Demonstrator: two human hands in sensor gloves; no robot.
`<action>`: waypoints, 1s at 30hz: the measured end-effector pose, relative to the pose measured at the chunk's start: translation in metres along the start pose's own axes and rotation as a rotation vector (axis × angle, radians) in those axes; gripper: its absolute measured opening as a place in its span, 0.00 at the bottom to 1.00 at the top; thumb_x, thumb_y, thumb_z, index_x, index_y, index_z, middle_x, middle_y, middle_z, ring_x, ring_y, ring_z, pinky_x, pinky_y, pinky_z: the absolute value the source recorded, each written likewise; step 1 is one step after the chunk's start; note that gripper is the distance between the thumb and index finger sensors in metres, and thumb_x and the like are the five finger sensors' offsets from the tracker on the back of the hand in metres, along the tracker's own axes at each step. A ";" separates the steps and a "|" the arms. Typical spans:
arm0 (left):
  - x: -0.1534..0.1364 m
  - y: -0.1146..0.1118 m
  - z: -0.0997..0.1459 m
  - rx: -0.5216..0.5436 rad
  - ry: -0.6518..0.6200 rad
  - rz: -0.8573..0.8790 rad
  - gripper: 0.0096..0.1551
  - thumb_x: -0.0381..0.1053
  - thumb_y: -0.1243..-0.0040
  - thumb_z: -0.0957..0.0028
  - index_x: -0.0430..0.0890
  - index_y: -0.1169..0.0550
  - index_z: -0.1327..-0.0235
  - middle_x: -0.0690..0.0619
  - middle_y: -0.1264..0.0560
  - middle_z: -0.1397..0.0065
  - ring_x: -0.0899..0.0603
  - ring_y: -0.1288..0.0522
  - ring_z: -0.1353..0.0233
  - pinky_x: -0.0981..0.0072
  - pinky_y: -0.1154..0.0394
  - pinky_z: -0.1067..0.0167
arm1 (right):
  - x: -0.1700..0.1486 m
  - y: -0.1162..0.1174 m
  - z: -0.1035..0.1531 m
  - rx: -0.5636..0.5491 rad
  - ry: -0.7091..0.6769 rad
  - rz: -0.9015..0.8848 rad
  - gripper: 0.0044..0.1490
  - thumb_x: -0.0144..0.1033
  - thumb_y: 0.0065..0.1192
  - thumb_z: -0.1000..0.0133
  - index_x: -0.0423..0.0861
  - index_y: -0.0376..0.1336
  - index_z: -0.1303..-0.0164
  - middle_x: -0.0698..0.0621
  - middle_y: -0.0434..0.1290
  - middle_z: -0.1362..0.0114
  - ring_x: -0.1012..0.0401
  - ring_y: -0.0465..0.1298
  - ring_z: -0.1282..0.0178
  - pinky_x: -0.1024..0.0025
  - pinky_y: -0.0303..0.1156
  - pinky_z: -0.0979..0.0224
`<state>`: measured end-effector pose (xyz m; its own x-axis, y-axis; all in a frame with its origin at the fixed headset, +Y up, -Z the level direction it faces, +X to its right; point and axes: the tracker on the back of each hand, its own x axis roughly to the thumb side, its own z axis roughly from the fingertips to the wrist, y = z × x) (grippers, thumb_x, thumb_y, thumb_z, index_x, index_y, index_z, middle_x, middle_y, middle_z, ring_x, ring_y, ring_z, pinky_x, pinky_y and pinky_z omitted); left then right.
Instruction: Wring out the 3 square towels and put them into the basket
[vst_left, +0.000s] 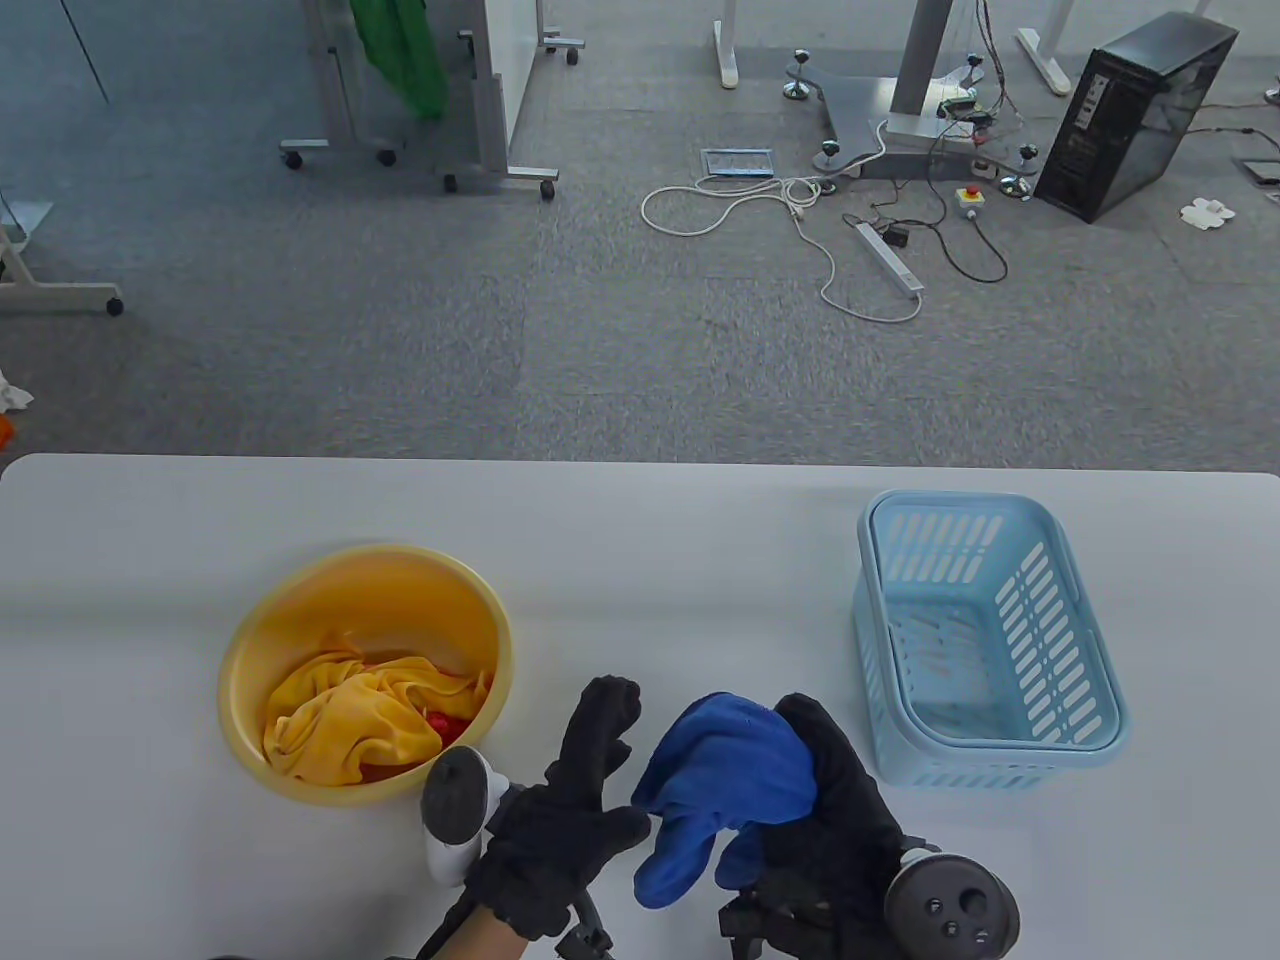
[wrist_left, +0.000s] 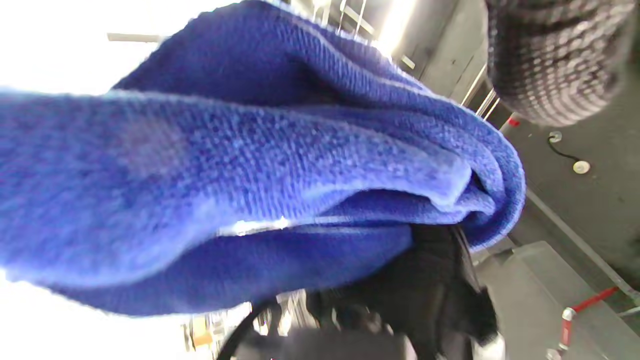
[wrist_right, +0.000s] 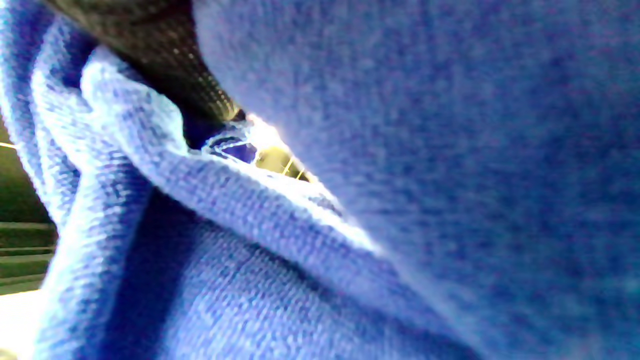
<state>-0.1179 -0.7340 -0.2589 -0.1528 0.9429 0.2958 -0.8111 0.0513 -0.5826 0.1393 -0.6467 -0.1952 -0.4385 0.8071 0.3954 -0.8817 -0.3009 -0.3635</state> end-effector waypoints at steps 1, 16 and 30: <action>-0.001 -0.002 -0.001 -0.046 0.021 0.009 0.74 0.80 0.28 0.58 0.64 0.64 0.18 0.47 0.67 0.12 0.32 0.67 0.12 0.22 0.61 0.28 | 0.000 0.000 0.000 0.003 0.000 -0.002 0.35 0.41 0.74 0.41 0.50 0.60 0.26 0.45 0.74 0.33 0.54 0.81 0.46 0.39 0.67 0.23; -0.013 -0.029 -0.011 -0.385 0.201 -0.080 0.75 0.58 0.15 0.53 0.65 0.63 0.19 0.50 0.57 0.09 0.29 0.57 0.11 0.20 0.58 0.29 | -0.004 0.018 -0.004 0.210 0.001 -0.389 0.34 0.40 0.74 0.41 0.50 0.61 0.26 0.45 0.74 0.33 0.53 0.81 0.46 0.39 0.67 0.22; -0.018 -0.027 -0.010 -0.389 0.262 -0.094 0.58 0.50 0.18 0.52 0.59 0.43 0.15 0.49 0.21 0.42 0.38 0.21 0.37 0.25 0.38 0.31 | -0.003 0.022 -0.004 0.276 -0.029 -0.315 0.33 0.43 0.77 0.43 0.52 0.64 0.28 0.46 0.75 0.32 0.53 0.82 0.45 0.39 0.68 0.23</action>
<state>-0.0874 -0.7491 -0.2557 0.0988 0.9770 0.1889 -0.5352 0.2122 -0.8176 0.1217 -0.6531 -0.2079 -0.1413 0.8680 0.4761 -0.9854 -0.1696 0.0169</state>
